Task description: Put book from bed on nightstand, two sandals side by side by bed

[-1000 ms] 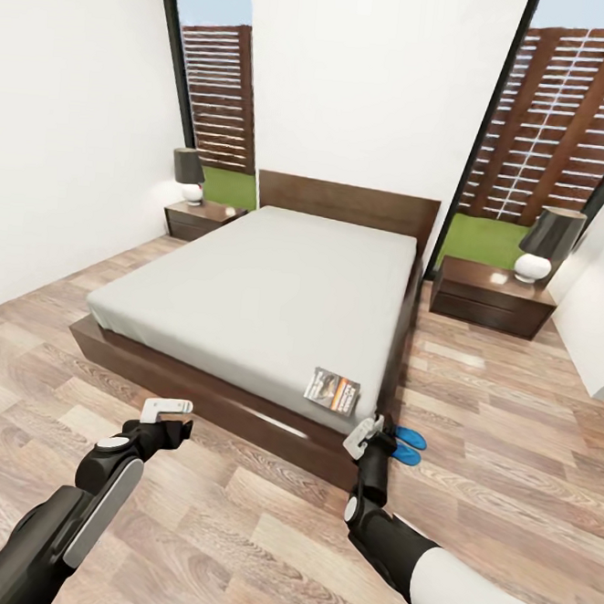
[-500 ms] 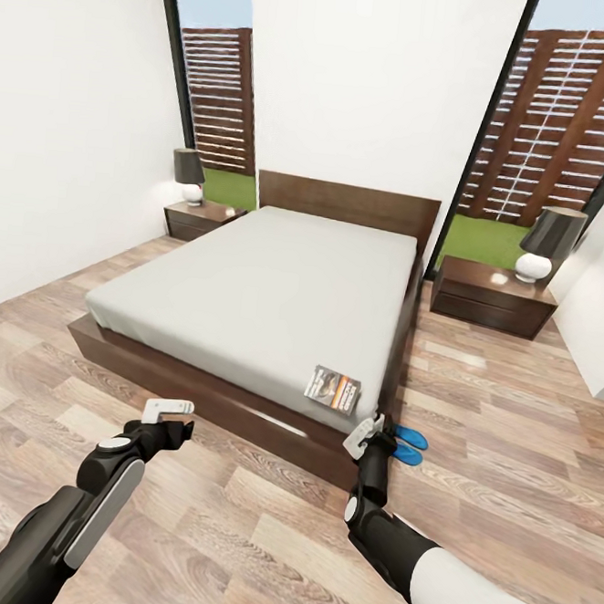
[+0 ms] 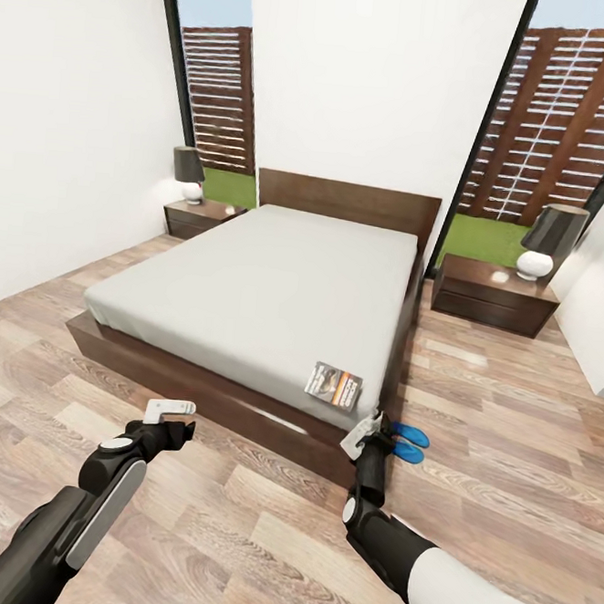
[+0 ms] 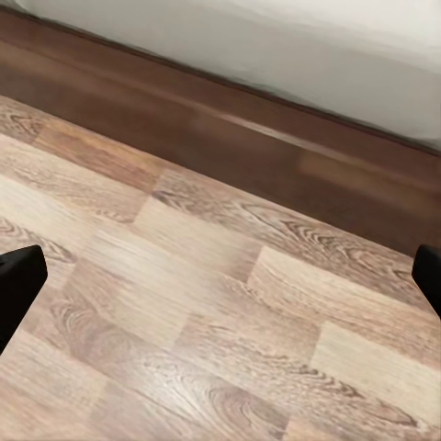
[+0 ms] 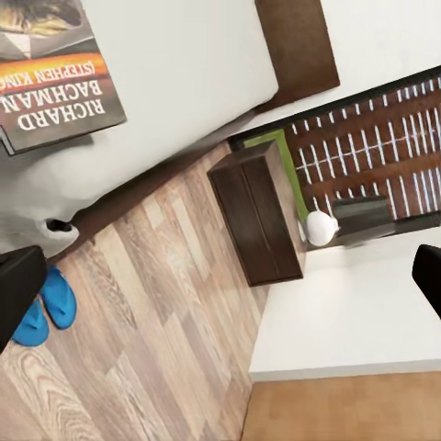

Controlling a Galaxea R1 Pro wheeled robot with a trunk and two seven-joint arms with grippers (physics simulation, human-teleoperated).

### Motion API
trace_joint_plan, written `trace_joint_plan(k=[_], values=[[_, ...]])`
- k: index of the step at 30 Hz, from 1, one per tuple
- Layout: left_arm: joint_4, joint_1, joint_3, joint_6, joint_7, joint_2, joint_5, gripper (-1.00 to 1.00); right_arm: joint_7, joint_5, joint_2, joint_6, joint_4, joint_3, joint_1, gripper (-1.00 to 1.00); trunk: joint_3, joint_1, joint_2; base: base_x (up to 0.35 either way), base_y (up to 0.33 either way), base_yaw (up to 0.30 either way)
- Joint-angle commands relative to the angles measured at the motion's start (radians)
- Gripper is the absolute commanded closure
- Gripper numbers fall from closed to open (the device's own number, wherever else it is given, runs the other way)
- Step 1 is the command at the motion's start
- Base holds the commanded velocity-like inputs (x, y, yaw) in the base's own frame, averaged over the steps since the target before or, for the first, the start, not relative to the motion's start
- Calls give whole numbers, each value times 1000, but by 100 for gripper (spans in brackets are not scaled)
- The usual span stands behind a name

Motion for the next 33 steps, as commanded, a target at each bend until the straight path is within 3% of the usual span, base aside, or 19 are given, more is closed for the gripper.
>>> trace_joint_plan(k=[1, 7, 10, 33], values=[[-1, -1, -3, 2, 10, 0, 11, -100, 1, 4, 9, -16, 14, 8, -1, -100, -4, 4, -8, 0, 0, 0], [-1, -1, -2, 2, 10, 1, 11, -100, 45, 4, 26, -52, 26, 71, 0, -100, -23, 27, -50, 0, 0, 0], [-1, -1, -2, 2, 10, 0, 11, -100, 51, 4, 27, -56, 27, 81, 0, -100, -32, 38, -71, 0, 0, 0], [-1, -1, -1, 2, 10, 0, 11, -100, 57, 4, 26, -74, 29, 92, 11, -100, -104, 127, -232, 0, 0, 0]])
